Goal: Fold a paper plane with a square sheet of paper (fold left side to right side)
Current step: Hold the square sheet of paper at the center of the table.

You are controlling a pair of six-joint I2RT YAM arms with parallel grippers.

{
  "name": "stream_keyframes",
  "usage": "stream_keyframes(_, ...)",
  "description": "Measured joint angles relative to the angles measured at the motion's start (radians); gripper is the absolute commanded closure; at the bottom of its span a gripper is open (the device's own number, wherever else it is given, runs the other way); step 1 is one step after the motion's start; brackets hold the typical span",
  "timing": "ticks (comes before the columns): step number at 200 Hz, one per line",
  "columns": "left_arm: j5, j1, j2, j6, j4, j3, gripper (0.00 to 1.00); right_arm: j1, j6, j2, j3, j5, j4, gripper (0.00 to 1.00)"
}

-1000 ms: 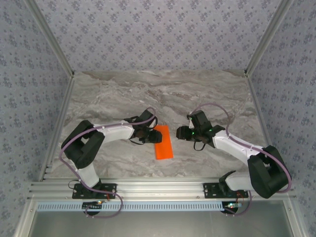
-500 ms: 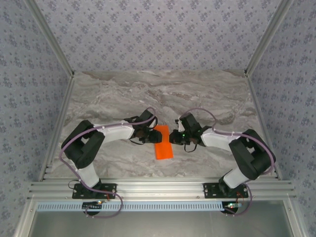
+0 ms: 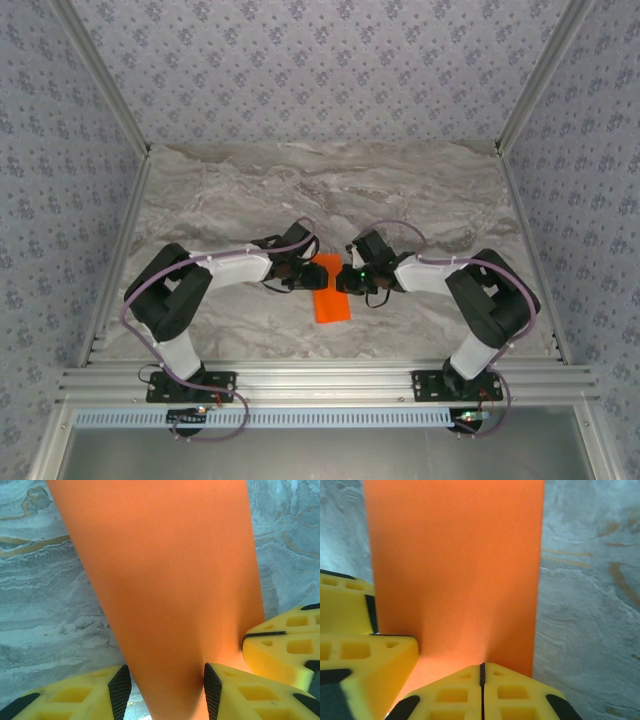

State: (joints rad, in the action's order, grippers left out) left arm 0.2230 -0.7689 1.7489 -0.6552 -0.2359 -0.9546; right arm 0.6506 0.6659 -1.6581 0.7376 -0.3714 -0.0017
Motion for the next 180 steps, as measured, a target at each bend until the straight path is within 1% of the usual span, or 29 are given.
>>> stream_keyframes(35, 0.0, 0.0, 0.0, 0.0, 0.0, 0.0, 0.52, 0.0, -0.001, -0.018, 0.03, 0.008, -0.037, 0.95)
stream_keyframes(71, -0.018, -0.01, -0.022, 0.005, -0.018, 0.0, 0.45, 0.0, -0.001, -0.028, 0.04, 0.007, -0.048, 0.97)
stream_keyframes(94, -0.051, -0.005, -0.078, 0.018, -0.066, 0.0, 0.41, 0.0, -0.001, -0.031, 0.043, 0.007, -0.051, 0.98)
stream_keyframes(113, -0.072, 0.002, -0.146, 0.023, -0.091, 0.0, 0.4, 0.0, -0.001, -0.034, 0.047, 0.007, -0.051, 0.98)
stream_keyframes(127, -0.078, 0.005, -0.196, 0.024, -0.095, 0.0, 0.43, 0.0, -0.002, -0.034, 0.049, 0.007, -0.055, 0.98)
stream_keyframes(143, -0.061, 0.005, -0.229, 0.028, -0.081, 0.0, 0.49, 0.001, -0.004, -0.034, 0.052, 0.008, -0.06, 0.98)
stream_keyframes(166, 0.001, 0.005, -0.225, 0.007, -0.015, 0.01, 0.59, 0.002, -0.004, -0.034, 0.053, 0.009, -0.062, 0.98)
stream_keyframes(180, 0.036, 0.005, -0.203, -0.004, 0.019, 0.018, 0.62, 0.002, -0.004, -0.034, 0.053, 0.01, -0.062, 0.98)
